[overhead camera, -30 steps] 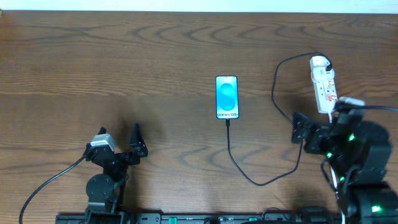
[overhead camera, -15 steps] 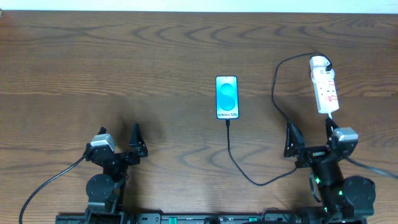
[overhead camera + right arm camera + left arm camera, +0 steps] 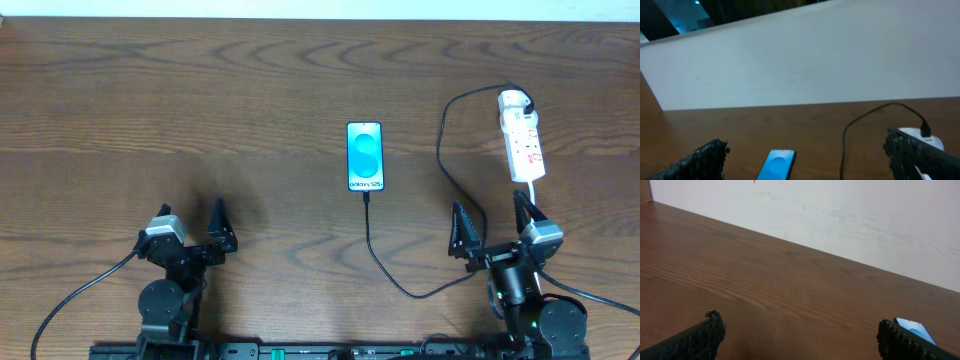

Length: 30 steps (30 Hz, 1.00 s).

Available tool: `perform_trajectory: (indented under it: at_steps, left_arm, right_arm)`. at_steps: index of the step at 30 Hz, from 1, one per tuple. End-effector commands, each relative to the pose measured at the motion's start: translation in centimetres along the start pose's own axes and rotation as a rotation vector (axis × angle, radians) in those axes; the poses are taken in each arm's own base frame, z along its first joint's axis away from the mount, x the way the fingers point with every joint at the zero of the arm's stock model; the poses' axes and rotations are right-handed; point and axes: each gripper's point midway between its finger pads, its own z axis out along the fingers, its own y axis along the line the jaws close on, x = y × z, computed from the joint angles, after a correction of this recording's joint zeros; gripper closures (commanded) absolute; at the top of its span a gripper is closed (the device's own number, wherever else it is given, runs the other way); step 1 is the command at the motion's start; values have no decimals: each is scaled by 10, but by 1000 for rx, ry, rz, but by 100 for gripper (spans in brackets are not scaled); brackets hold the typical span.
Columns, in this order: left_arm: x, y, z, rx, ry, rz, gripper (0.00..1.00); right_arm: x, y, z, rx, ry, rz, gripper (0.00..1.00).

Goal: Plug charger to phone and switch on socket

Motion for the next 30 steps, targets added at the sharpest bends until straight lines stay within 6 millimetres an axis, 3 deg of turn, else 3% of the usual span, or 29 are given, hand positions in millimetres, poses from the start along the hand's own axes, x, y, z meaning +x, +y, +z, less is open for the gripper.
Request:
perform_trajectory:
  at_steps: [1, 6, 13, 23, 30]
  left_arm:
    - [17, 7, 2, -28, 45, 18, 1]
    - [17, 7, 2, -29, 45, 18, 1]
    - [17, 7, 2, -29, 45, 18, 1]
    - [17, 7, 2, -29, 45, 18, 1]
    - [17, 7, 2, -28, 45, 18, 1]
  right_arm:
    - [1, 0, 2, -11, -54, -21, 1]
    - [4, -1, 5, -26, -145, -38, 1]
    - [17, -16, 6, 49, -107, -27, 1]
    - [82, -42, 2, 182, 151, 3, 1]
    - [81, -37, 3, 151, 150, 1, 1]
